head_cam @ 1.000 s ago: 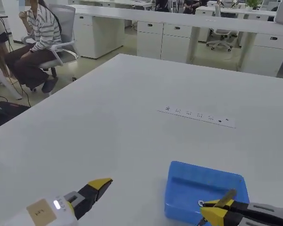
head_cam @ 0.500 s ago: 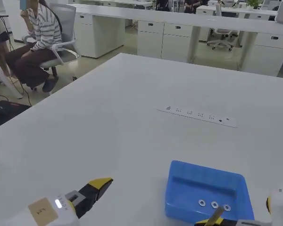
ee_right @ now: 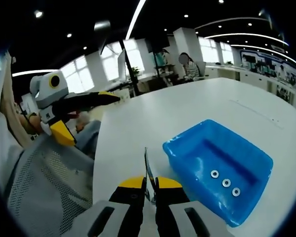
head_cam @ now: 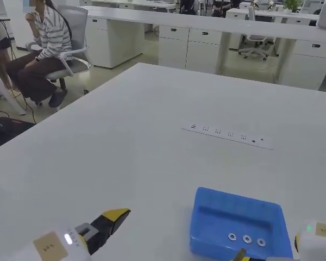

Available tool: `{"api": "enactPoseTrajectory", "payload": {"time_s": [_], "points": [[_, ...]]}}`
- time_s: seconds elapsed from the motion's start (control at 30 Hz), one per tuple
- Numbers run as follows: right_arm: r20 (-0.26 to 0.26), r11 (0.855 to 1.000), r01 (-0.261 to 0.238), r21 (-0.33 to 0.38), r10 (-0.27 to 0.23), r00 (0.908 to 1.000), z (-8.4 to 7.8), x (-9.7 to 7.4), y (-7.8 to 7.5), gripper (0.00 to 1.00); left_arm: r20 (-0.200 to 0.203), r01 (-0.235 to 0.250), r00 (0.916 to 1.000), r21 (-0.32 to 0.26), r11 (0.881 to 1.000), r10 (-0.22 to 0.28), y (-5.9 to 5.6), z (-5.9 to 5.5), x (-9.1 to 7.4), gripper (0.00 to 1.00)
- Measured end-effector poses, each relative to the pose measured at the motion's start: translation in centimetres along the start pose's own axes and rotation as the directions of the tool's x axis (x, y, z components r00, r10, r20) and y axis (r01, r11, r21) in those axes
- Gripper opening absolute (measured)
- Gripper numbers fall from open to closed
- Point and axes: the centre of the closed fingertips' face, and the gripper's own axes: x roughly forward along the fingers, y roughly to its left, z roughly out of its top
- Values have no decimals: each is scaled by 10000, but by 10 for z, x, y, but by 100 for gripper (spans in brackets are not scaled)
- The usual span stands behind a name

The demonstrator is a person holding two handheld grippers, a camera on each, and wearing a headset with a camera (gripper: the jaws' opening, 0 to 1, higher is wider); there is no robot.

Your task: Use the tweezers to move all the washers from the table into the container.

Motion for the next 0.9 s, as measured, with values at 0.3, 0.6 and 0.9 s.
{"api": "enactPoseTrajectory", "payload": {"time_s": [0.3,0.6,0.9], "points": [[-399,9778,714,-1968,-808,9959,-5,3,6,2,-76,26,10000,75,10000,-26,-1,-1,0,83],[774,9807,992,1688,-1135,9905,-1,-5,-17,2,-96,109,9999,119,9999,-108,-3,-1,0,83],[1627,9590,709,2743,-1189,9795,14,-30,-27,2,-17,11,10000,97,10000,-11,-1,1,-1,83]]}}
